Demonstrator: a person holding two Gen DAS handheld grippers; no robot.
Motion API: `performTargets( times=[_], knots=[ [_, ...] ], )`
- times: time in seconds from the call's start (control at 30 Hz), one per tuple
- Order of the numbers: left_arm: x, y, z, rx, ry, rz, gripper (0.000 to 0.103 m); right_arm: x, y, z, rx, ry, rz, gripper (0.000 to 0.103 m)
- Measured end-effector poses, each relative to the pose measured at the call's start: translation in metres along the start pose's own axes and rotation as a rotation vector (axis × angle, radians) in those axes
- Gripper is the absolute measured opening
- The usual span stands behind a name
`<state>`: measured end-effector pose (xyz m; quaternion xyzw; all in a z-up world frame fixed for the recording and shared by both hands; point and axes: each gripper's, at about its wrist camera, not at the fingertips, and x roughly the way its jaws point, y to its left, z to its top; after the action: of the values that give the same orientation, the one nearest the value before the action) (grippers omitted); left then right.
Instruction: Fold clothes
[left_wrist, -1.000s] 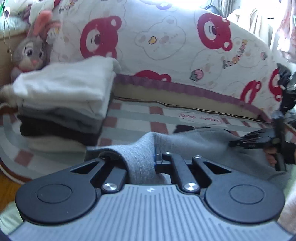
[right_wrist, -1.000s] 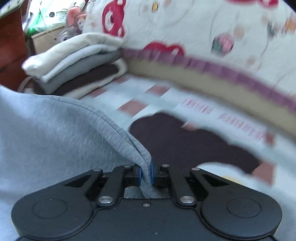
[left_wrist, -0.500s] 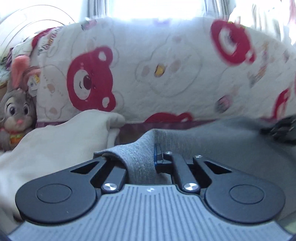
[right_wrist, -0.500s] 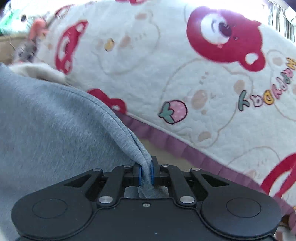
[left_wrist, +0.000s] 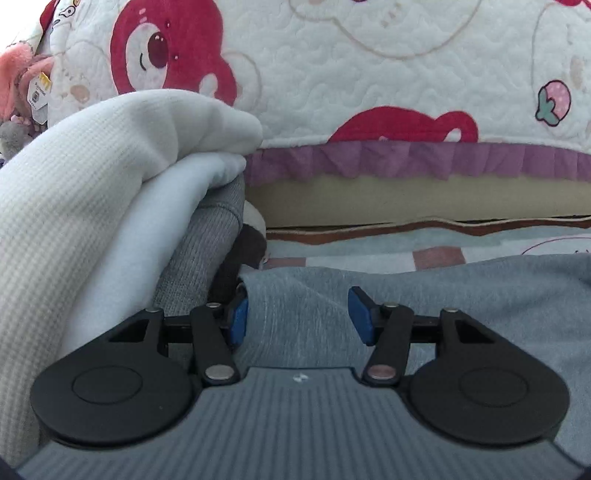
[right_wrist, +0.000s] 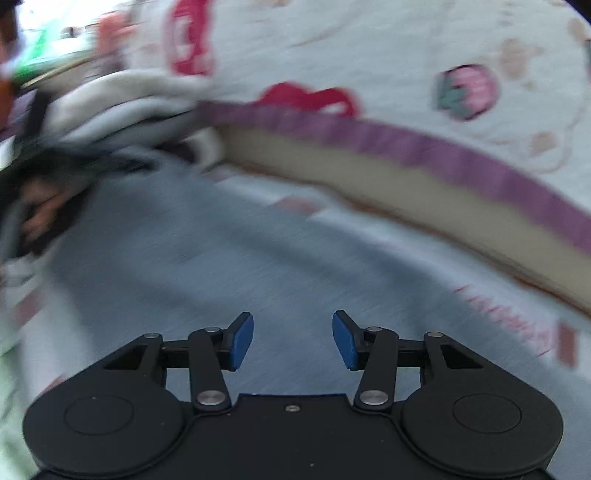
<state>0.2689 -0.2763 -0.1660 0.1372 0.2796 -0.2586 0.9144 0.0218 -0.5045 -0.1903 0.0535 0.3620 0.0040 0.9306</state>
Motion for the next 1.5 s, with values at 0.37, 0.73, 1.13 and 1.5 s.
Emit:
performTargets(
  times=[0.37,0.73,1.13,1.5],
  knots=[
    [-0.107,0.045,-0.081,-0.122,0.027,-0.147,0.067,-0.018,0.103,-0.058,-0.154,0.132,0.142,0.054],
    [-0.114,0.095,-0.168,-0.45,0.187,-0.113,0.067,-0.004,0.129,-0.08,-0.129,0.179,-0.051,0.058],
    [-0.114,0.095,-0.157,-0.42,0.095,-0.119,0.064,-0.013,0.12,-0.076,-0.044,0.206,-0.078,0.064],
    [-0.123,0.067,-0.146,-0.312,0.1,-0.175,0.061,0.0,0.189,-0.069,-0.733,0.054,-0.094,0.062]
  ],
)
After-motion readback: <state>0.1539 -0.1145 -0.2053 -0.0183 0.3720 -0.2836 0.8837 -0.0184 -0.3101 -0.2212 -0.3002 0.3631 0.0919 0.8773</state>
